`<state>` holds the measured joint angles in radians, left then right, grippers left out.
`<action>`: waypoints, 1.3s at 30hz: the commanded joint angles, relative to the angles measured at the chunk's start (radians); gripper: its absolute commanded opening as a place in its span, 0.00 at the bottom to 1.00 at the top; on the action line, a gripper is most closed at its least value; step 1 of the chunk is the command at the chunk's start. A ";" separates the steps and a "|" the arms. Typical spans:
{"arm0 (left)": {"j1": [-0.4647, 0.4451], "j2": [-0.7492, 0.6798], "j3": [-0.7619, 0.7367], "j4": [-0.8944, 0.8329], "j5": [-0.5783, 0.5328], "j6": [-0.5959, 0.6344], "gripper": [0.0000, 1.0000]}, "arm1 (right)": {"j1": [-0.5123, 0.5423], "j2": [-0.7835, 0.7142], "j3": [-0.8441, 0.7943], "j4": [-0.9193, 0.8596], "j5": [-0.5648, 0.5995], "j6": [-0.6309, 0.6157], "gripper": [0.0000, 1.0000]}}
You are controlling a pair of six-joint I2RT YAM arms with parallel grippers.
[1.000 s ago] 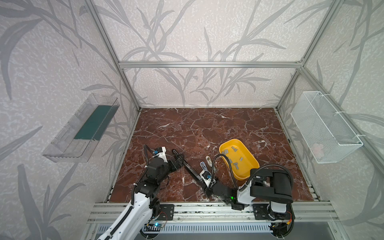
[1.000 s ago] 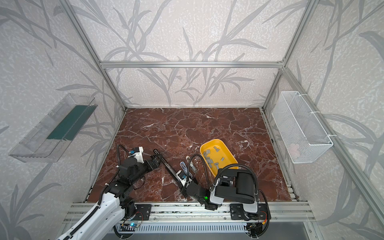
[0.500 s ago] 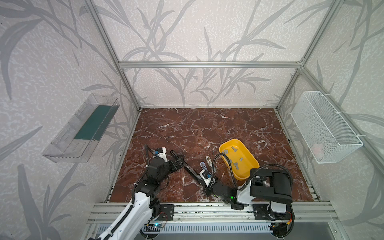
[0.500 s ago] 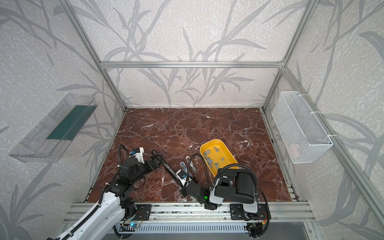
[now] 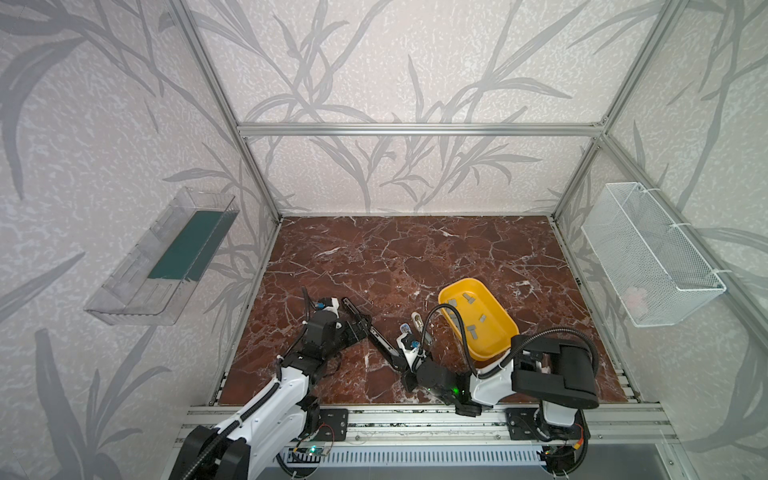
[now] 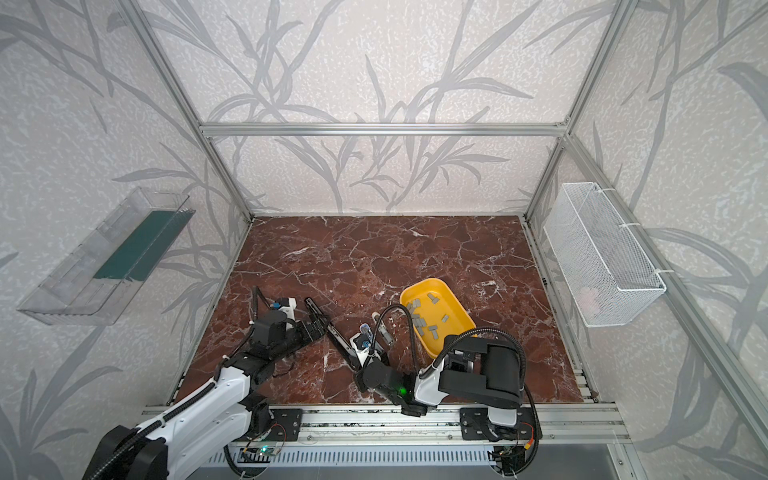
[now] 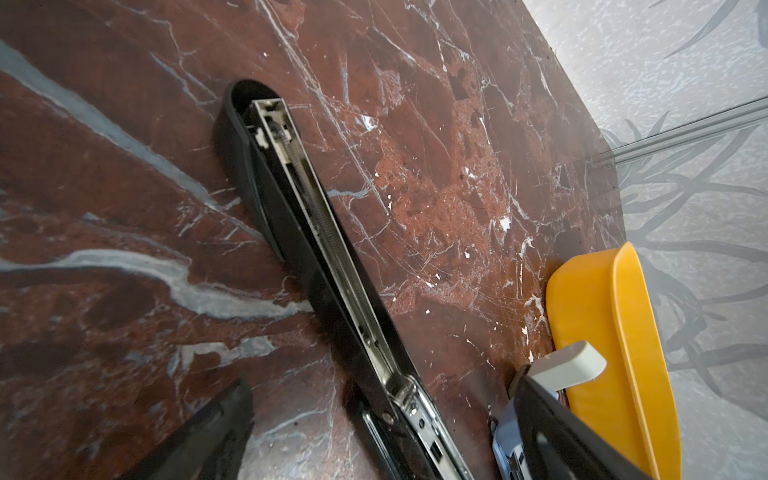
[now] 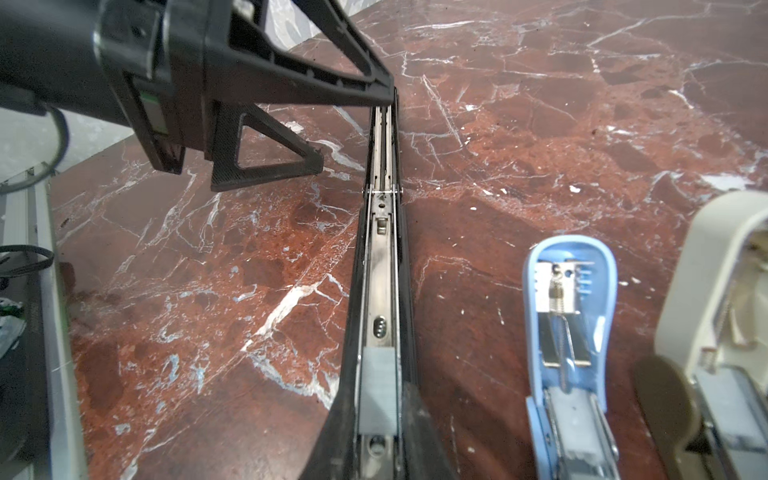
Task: Load the staples into the stapler
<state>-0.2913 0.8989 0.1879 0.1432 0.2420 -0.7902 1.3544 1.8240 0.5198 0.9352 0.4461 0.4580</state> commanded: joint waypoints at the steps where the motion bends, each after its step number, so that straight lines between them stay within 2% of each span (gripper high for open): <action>1: 0.003 0.018 0.015 0.075 0.000 -0.011 0.97 | -0.002 -0.031 0.010 -0.041 -0.022 0.063 0.05; 4: 0.003 0.011 0.018 0.062 -0.039 -0.002 0.98 | -0.003 -0.031 0.000 -0.021 -0.046 0.077 0.05; 10: 0.003 0.033 0.034 0.073 -0.036 0.002 0.98 | -0.002 -0.022 -0.003 0.000 -0.078 0.084 0.04; 20: 0.004 0.161 0.042 0.175 -0.056 -0.005 0.99 | 0.000 -0.011 -0.008 0.027 -0.109 0.075 0.03; 23: 0.006 0.213 0.061 0.223 -0.066 0.009 0.96 | 0.005 -0.010 -0.016 0.049 -0.121 0.062 0.03; 28: 0.028 0.337 0.109 0.270 -0.119 0.006 0.80 | 0.027 -0.011 -0.015 0.053 -0.115 0.035 0.03; 32: 0.081 0.403 0.117 0.355 -0.086 0.019 0.77 | 0.035 0.004 -0.018 0.074 -0.115 0.026 0.03; 39: 0.102 0.358 0.151 0.336 -0.087 0.088 0.77 | 0.038 0.025 -0.023 0.102 -0.101 0.001 0.03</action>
<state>-0.1944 1.2846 0.2958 0.4320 0.1585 -0.7479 1.3781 1.8328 0.5014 0.9840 0.3592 0.4923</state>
